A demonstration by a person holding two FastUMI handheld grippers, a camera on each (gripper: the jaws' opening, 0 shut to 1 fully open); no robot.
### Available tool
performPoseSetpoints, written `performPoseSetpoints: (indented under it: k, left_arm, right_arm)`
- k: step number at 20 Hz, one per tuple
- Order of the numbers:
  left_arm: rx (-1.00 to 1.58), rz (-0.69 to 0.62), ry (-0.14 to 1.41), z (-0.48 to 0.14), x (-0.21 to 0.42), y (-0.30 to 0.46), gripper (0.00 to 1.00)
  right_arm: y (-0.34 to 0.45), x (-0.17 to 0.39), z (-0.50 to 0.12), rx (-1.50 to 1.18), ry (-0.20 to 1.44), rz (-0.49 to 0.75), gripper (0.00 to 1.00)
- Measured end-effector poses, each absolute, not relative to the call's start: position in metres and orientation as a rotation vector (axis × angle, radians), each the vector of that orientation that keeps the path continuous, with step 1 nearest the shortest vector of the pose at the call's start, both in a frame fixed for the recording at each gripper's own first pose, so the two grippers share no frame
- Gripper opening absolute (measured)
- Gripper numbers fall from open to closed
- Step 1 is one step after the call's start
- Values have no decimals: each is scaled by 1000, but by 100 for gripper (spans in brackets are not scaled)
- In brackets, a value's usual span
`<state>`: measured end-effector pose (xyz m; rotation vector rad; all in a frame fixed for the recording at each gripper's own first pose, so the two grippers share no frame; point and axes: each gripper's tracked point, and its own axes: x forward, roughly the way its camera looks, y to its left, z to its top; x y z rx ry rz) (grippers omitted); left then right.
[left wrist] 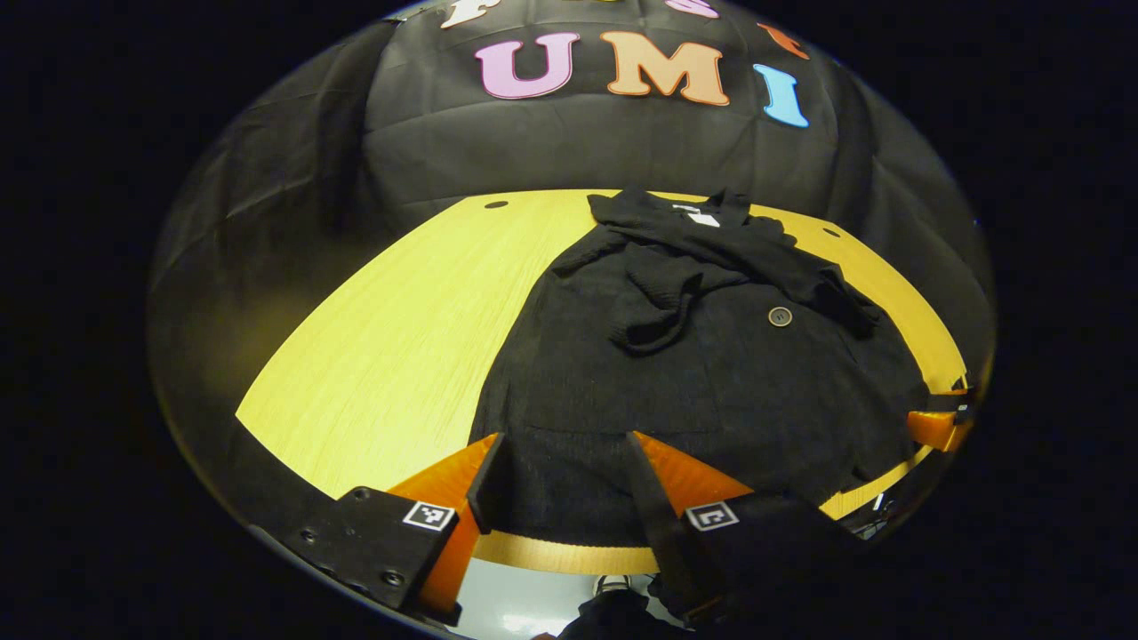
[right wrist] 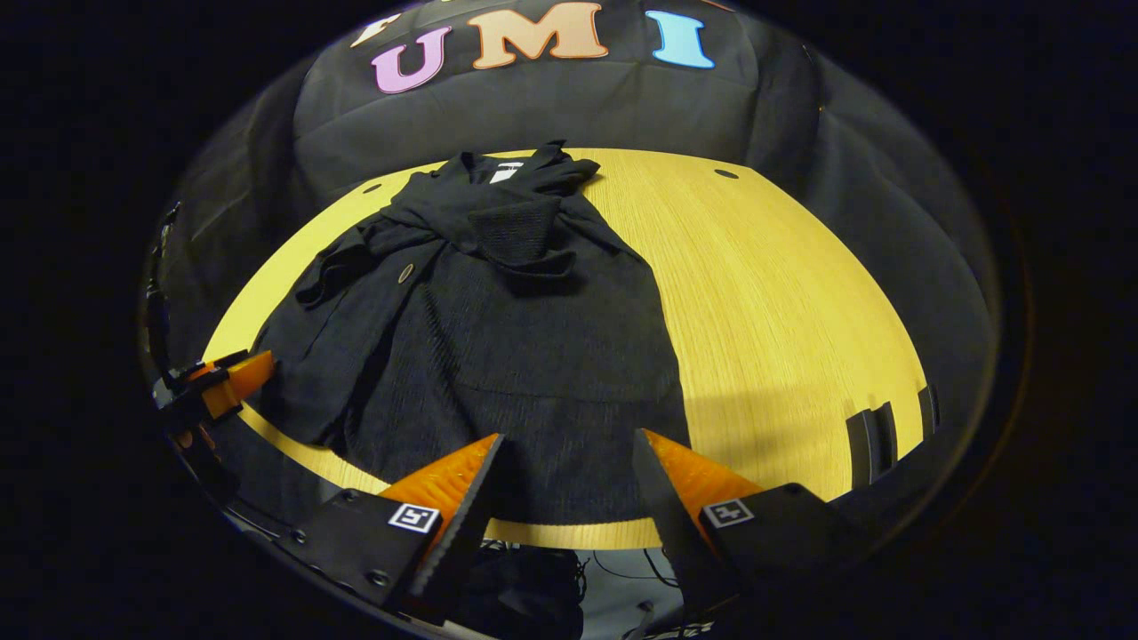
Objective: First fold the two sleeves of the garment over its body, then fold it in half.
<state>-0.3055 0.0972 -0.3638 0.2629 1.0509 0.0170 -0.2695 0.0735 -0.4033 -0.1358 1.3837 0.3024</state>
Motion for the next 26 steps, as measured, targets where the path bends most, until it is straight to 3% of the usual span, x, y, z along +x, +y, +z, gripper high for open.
performPoseSetpoints:
  k: [3, 4, 6, 7, 8, 9, 11, 14, 17, 19, 21, 26]
  left_arm:
    - [294, -2, 1065, -366, -305, 91, 54]
    - [296, -9, 1062, -366, -304, 88, 51]
    - [289, -15, 1061, -366, -305, 86, 38]
    - [278, -25, 1068, -367, -306, 85, 31]
    - [264, -32, 1068, -367, -305, 81, 31]
    - [258, -34, 1074, -368, -305, 81, 14]
    - [255, -43, 1081, -367, -304, 81, 5]
    - [242, -40, 1090, -367, -301, 82, 1]
    - [186, -25, 1118, -365, -298, 84, 0]
    - [123, 4, 1123, -361, -293, 87, 0]
    - [74, 21, 1114, -354, -284, 86, 0]
    - [44, -17, 1007, -318, -230, 78, 0]
  right_arm:
    - [78, -270, -405, -139, 1373, 330, 63]
    - [77, -270, -405, -147, 1371, 332, 51]
    - [85, -272, -405, -121, 1374, 347, 47]
    - [88, -271, -405, -107, 1370, 352, 31]
    - [89, -272, -406, -101, 1375, 349, 27]
    - [90, -271, -406, -100, 1375, 345, 17]
    - [91, -271, -406, -79, 1390, 336, 12]
    - [92, -269, -404, -52, 1394, 303, 7]
    - [95, -261, -395, -70, 1353, 292, 7]
    - [101, -254, -389, -61, 1332, 292, 1]
    - [107, -244, -381, -53, 1310, 295, 3]
    - [129, -205, -352, -40, 1223, 330, 3]
